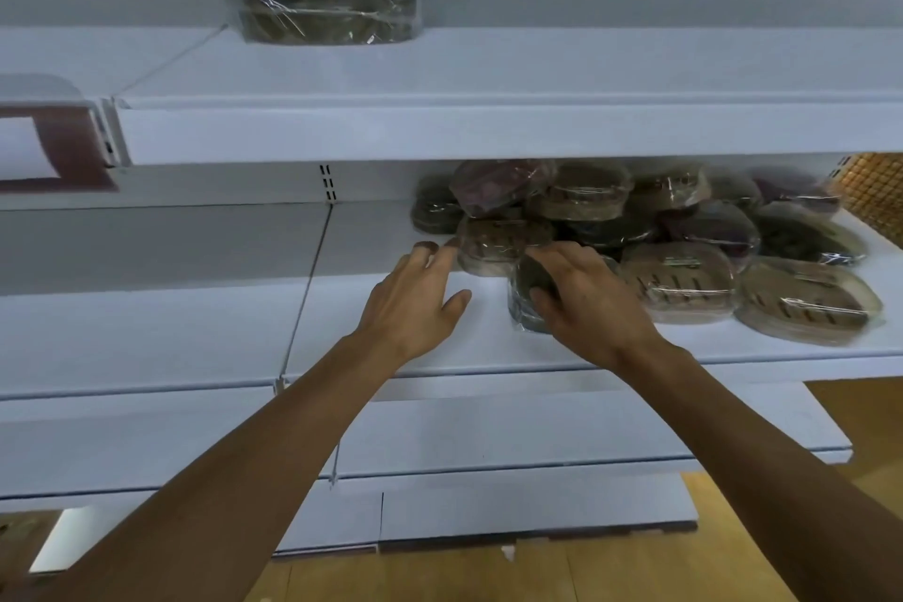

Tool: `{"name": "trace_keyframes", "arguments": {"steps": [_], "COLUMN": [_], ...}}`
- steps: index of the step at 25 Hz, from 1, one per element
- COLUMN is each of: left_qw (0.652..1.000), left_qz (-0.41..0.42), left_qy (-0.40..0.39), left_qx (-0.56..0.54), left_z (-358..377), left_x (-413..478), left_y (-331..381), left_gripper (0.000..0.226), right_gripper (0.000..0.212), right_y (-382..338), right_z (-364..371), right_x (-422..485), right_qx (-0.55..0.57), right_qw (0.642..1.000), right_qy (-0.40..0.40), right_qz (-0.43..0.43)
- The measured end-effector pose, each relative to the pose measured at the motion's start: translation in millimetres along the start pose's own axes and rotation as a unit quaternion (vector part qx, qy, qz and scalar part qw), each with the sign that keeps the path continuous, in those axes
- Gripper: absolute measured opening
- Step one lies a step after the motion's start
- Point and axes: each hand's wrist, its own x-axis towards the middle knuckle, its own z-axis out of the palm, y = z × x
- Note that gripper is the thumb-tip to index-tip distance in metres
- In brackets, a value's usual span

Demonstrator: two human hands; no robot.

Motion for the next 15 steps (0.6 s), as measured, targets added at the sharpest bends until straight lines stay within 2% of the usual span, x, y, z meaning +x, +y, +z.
{"name": "trace_keyframes", "arguments": {"steps": [10, 15], "left_qw": [0.997, 0.997], "left_qz": [-0.028, -0.031], "left_qy": [0.017, 0.041], "left_qx": [-0.063, -0.054], "left_z": [38.6, 44.1], "left_x": [44.8, 72.5], "left_y": [-3.1, -13.3], "left_gripper": [0.074, 0.075], "right_gripper": [0.057, 0.074], "right_y": [13.3, 24.5], "right_z": [27.7, 30.5], "right_x": [28.8, 53.4], "right_qx": [0.028, 0.014], "right_qw": [0.999, 0.999], "right_qy": [0.003, -0.005], "right_qz": [0.029, 0.044]}}
